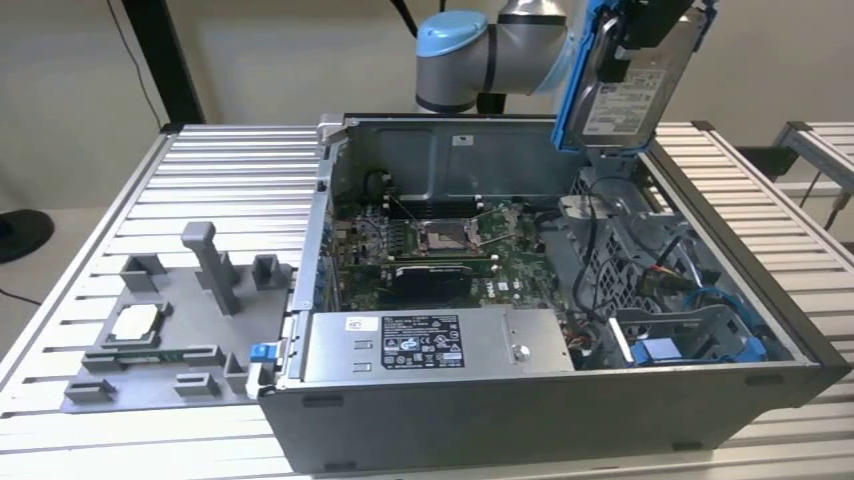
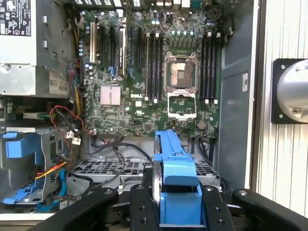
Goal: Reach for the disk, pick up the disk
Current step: 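Pick up the disk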
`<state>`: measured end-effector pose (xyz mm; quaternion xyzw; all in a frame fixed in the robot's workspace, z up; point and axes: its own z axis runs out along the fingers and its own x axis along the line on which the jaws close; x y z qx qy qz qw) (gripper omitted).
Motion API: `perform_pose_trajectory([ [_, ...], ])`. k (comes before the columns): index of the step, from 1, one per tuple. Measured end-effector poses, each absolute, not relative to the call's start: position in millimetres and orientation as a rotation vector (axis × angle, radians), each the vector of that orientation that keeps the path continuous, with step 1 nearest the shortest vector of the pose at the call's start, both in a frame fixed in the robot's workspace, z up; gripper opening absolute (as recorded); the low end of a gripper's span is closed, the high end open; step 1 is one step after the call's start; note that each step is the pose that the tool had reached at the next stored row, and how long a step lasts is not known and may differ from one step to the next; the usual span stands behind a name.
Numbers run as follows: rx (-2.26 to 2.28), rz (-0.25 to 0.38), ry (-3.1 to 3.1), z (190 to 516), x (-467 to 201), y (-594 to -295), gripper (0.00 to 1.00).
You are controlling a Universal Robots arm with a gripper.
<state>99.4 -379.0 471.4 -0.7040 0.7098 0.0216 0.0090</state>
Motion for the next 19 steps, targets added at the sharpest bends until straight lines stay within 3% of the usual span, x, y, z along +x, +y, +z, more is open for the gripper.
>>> perform_pose_trajectory([
  [19, -2.199, 0.068, 2.217, 471.4, 99.8, -424.3, 0.0],
])
